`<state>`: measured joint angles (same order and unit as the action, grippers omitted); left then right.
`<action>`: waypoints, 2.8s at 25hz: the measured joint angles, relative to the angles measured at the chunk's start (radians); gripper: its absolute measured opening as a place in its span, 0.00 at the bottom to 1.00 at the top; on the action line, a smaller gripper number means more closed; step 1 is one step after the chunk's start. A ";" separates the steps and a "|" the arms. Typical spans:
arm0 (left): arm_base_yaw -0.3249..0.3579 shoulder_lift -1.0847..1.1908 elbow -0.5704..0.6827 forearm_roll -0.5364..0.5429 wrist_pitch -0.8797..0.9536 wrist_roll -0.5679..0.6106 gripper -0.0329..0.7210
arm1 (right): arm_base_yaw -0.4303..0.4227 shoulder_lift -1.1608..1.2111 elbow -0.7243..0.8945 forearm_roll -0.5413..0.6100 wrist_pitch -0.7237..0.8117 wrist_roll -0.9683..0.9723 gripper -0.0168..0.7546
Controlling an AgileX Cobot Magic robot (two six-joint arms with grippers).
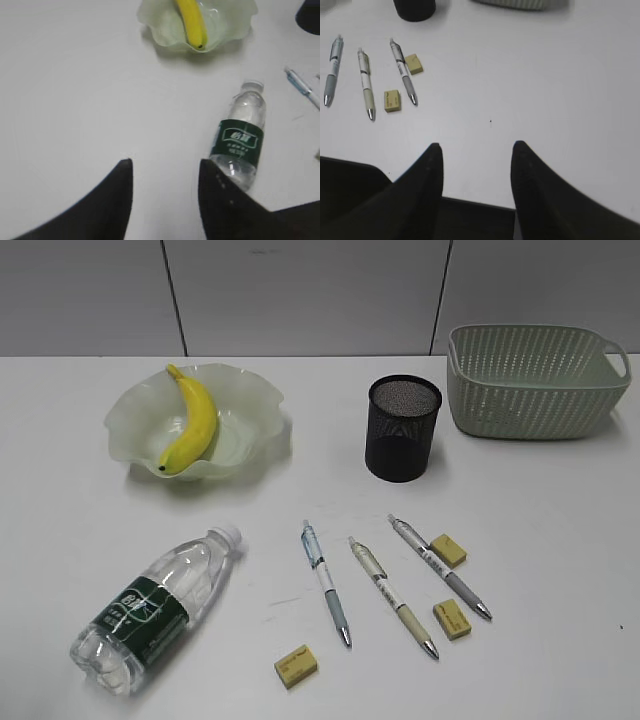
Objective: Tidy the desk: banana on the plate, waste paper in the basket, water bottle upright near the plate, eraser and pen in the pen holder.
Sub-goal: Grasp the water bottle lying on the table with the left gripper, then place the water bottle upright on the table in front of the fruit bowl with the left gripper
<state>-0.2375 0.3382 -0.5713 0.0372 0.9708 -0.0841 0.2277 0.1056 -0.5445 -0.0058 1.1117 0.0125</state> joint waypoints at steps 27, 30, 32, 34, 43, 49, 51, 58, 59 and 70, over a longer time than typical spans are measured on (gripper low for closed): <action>-0.337 1.590 -0.566 -0.144 -0.205 0.196 0.75 | 0.000 -0.057 0.035 0.006 -0.072 -0.006 0.43; -0.337 1.606 -0.566 -0.117 -0.215 0.157 0.49 | 0.000 -0.057 0.035 0.006 -0.072 -0.006 0.41; -0.337 1.594 -0.565 -0.110 -0.236 0.150 0.49 | 0.000 -0.057 0.035 0.006 -0.072 -0.006 0.40; -0.337 1.568 -0.558 -0.110 -0.278 0.146 0.49 | 0.000 -0.057 0.035 0.006 -0.072 -0.006 0.40; -0.330 1.112 -0.071 -0.156 -1.100 0.139 0.49 | 0.000 -0.057 0.035 0.006 -0.072 -0.006 0.38; -0.317 1.164 0.282 -0.163 -1.903 0.139 0.49 | 0.000 -0.057 0.035 0.006 -0.072 -0.006 0.38; -0.317 1.241 0.322 -0.163 -2.051 0.139 0.49 | 0.000 -0.057 0.035 0.006 -0.072 -0.006 0.38; -0.317 1.395 0.333 -0.161 -2.203 0.046 0.49 | 0.000 -0.057 0.035 0.006 -0.072 -0.006 0.38; -0.317 1.397 0.333 -0.161 -2.207 0.044 0.49 | 0.000 -0.057 0.035 0.006 -0.072 -0.006 0.38; -0.317 1.351 0.333 -0.121 -2.182 0.037 0.70 | 0.000 -0.057 0.035 0.006 -0.072 -0.005 0.38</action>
<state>-0.5545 1.6890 -0.2380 -0.0835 -1.2116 -0.0475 0.2277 0.0484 -0.5095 0.0000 1.0397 0.0070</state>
